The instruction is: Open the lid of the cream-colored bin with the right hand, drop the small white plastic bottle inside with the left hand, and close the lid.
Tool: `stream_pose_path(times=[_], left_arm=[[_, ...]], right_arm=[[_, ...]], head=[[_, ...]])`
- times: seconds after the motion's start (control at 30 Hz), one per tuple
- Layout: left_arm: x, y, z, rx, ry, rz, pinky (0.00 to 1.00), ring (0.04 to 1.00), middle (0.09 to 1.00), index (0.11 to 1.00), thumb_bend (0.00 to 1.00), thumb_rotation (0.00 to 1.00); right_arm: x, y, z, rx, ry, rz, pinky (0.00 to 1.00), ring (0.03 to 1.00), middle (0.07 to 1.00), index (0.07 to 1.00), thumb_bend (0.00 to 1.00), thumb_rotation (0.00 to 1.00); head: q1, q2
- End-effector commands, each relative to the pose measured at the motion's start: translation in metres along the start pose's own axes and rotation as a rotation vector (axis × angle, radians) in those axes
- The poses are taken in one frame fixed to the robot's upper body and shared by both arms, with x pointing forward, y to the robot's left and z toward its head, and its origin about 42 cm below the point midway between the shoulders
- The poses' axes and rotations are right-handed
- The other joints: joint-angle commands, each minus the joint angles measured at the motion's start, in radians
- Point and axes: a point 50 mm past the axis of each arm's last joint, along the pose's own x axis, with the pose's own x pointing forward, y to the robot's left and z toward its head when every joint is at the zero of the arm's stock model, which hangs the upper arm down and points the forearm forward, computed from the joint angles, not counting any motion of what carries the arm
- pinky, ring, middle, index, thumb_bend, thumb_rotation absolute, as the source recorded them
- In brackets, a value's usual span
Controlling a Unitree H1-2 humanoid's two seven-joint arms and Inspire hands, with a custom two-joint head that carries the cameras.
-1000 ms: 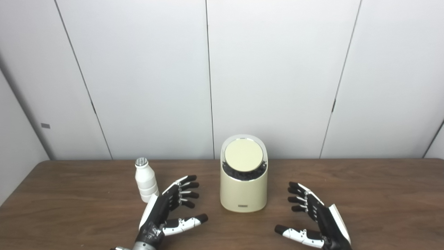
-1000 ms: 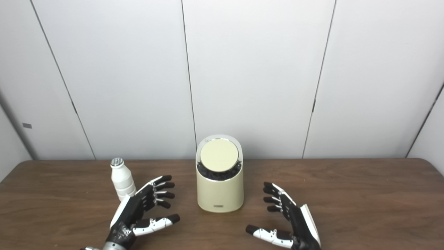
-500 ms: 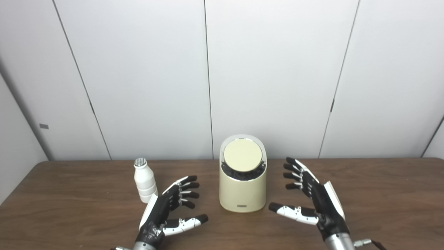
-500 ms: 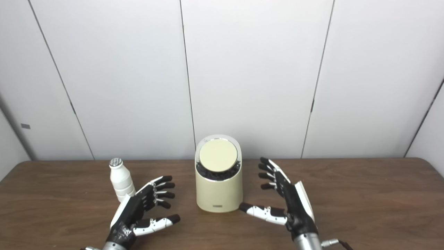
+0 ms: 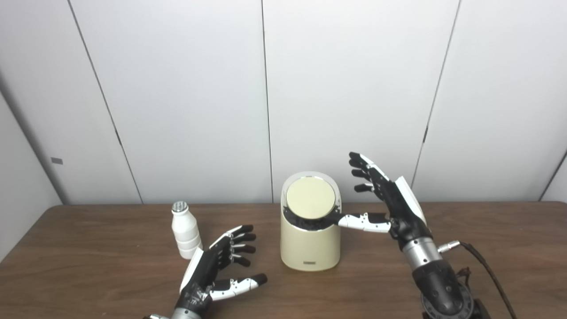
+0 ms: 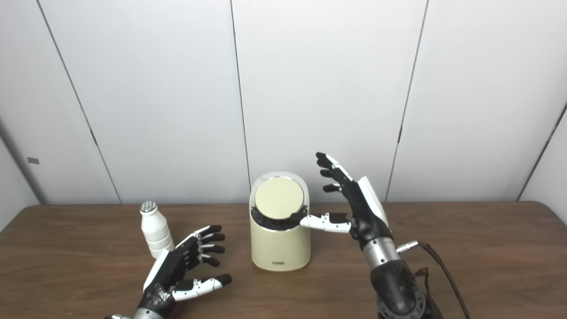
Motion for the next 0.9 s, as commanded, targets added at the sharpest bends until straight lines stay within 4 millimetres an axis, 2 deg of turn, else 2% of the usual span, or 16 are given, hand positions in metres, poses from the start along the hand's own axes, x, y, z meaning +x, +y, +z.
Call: stream_pose_path(times=[0.0, 0.13, 0.27, 0.47, 0.7, 0.87], left_arm=[[0.015, 0.002, 0.017, 0.008, -0.097, 0.007, 0.60, 0.716, 0.793, 0.839, 0.77, 0.09], [0.016, 0.001, 0.017, 0.009, -0.097, 0.002, 0.61, 0.718, 0.794, 0.838, 0.78, 0.09], [0.017, -0.001, 0.018, 0.011, -0.101, 0.002, 0.60, 0.713, 0.791, 0.838, 0.79, 0.09], [0.016, -0.004, 0.018, 0.013, -0.094, 0.001, 0.61, 0.717, 0.795, 0.844, 0.78, 0.11], [0.016, -0.004, 0.019, 0.016, -0.096, 0.001, 0.62, 0.720, 0.798, 0.846, 0.78, 0.11], [0.017, -0.004, 0.019, 0.014, -0.096, 0.000, 0.62, 0.722, 0.798, 0.847, 0.78, 0.11]], right_arm=[[0.019, -0.009, 0.021, -0.032, -0.065, -0.027, 0.72, 0.851, 0.884, 0.893, 0.81, 0.33], [0.031, -0.009, 0.030, -0.074, -0.042, -0.037, 0.71, 0.862, 0.900, 0.907, 0.81, 0.38], [0.042, -0.006, 0.038, -0.128, -0.005, -0.037, 0.79, 0.907, 0.925, 0.919, 0.79, 0.40], [0.054, 0.004, 0.041, -0.203, 0.016, -0.044, 0.73, 0.866, 0.906, 0.908, 0.82, 0.43], [0.060, 0.013, 0.043, -0.222, 0.038, -0.029, 0.66, 0.831, 0.890, 0.909, 0.87, 0.40], [0.062, 0.017, 0.041, -0.226, 0.043, -0.010, 0.65, 0.829, 0.897, 0.908, 0.93, 0.32]], head=[[-0.001, 0.001], [-0.001, 0.001], [0.006, 0.000], [0.013, 0.003], [0.014, 0.010], [0.015, 0.012]])
